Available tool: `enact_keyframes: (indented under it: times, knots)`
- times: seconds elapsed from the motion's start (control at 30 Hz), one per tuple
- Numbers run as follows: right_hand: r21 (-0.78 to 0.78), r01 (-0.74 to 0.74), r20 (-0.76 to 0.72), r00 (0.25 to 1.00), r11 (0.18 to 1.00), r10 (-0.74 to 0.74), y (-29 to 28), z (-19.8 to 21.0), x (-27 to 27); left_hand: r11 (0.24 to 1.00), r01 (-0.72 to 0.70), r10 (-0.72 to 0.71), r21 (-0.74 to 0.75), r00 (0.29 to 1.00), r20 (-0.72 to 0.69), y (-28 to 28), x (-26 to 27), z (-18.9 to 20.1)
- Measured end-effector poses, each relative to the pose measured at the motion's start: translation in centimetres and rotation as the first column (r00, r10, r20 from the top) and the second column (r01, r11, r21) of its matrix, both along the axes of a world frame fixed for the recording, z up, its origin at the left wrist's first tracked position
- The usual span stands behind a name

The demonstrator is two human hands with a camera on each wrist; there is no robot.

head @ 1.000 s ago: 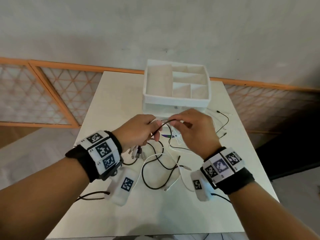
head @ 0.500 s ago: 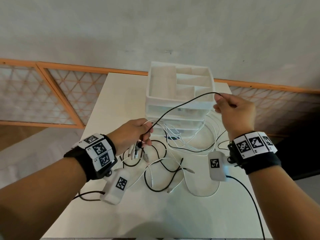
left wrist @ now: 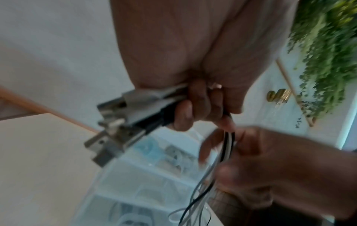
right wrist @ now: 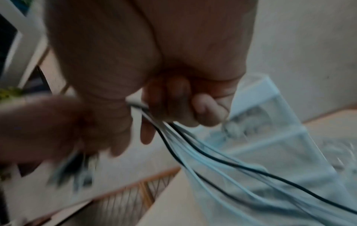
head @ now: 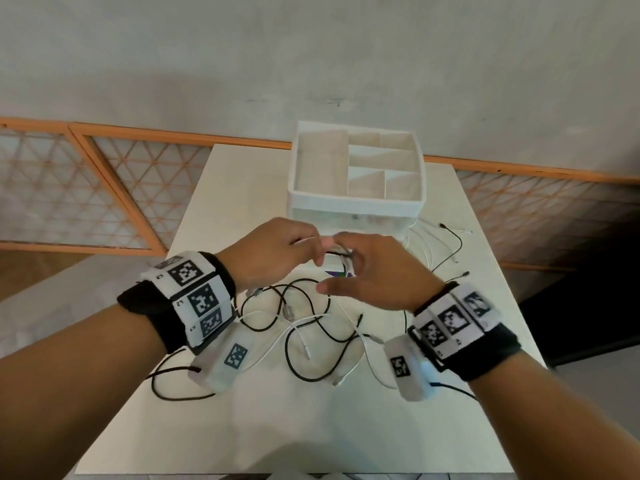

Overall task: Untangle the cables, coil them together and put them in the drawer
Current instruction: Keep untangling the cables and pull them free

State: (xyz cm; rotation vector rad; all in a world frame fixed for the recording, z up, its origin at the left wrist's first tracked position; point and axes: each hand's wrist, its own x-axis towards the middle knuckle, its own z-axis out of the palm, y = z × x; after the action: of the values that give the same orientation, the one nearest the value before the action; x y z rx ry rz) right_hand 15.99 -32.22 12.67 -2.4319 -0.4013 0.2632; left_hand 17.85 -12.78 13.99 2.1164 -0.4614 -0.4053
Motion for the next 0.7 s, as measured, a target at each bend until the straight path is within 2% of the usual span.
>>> enact_keyframes:
  times: [0.07, 0.13, 0.2, 0.27, 0.3, 0.33, 0.37, 0.4, 0.43, 0.5, 0.53, 0.57, 0.63, 0.7]
  knots:
    - [-0.115, 0.037, -0.047, 0.998, 0.993, -0.043, -0.1, -2.5, 0.7, 0.997, -0.026, 0.032, -0.066, 0.996, 0.081, -0.1, -0.5, 1.6]
    - [-0.307, 0.11, -0.173, 0.97, 0.945, -0.169, -2.8, -4.2, 2.0, 0.982, -0.075, 0.087, -0.176, 0.994, 0.063, 1.1, -0.6, 2.8]
    - [-0.326, 0.31, -0.152, 0.915, 0.893, -0.373, -6.1, -4.2, 3.3, 0.987, -0.077, 0.078, -0.143, 0.997, -0.002, 2.7, -0.5, 2.9]
    - [-0.164, 0.588, 0.098, 0.809, 0.792, -0.58, -8.4, -3.5, 4.4, 0.996, 0.002, -0.001, 0.088, 1.0, -0.02, 3.8, -0.7, 1.6]
    - [-0.06, 0.66, 0.26, 0.734, 0.749, -0.627, -8.8, -3.1, 4.5, 0.974, 0.058, -0.057, 0.217, 0.998, -0.011, 3.9, -0.8, 0.5]
    - [0.04, 0.679, 0.39, 0.665, 0.733, -0.637, -8.5, -3.0, 4.3, 0.942, 0.1, -0.105, 0.32, 0.994, -0.004, 3.9, -0.9, -0.8]
    - [0.112, 0.65, 0.466, 0.633, 0.752, -0.617, -8.1, -3.2, 4.1, 0.914, 0.117, -0.122, 0.389, 0.992, -0.012, 3.8, -1.1, -2.2]
    - [0.13, 0.608, 0.474, 0.656, 0.784, -0.587, -7.7, -4.0, 3.7, 0.898, 0.109, -0.108, 0.426, 0.994, -0.027, 3.8, -1.2, -3.7]
    - [0.099, 0.569, 0.414, 0.722, 0.816, -0.554, -7.5, -5.1, 3.3, 0.888, 0.086, -0.079, 0.452, 0.996, -0.034, 3.9, -1.3, -5.2]
    - [-0.116, 0.504, 0.111, 0.863, 0.856, -0.493, -7.1, -7.8, 2.1, 0.865, 0.018, -0.01, 0.501, 1.0, -0.019, 4.4, -1.7, -7.7]
    - [-0.226, 0.447, -0.038, 0.884, 0.865, -0.467, -6.9, -8.9, 1.3, 0.854, -0.02, 0.023, 0.521, 1.0, 0.0, 4.7, -1.9, -8.6]
    - [-0.281, 0.416, -0.11, 0.881, 0.865, -0.46, -6.6, -9.9, 0.4, 0.843, -0.058, 0.059, 0.534, 0.998, 0.017, 4.9, -2.1, -9.3]
    - [-0.237, 0.435, -0.069, 0.884, 0.869, -0.462, -4.8, -11.3, -1.3, 0.842, -0.13, 0.134, 0.524, 0.991, 0.031, 5.2, -2.2, -9.9]
    - [-0.168, 0.365, -0.032, 0.927, 0.916, -0.375, -2.2, -12.7, -2.8, 0.861, -0.191, 0.209, 0.472, 0.978, 0.016, 5.1, -2.2, -9.5]
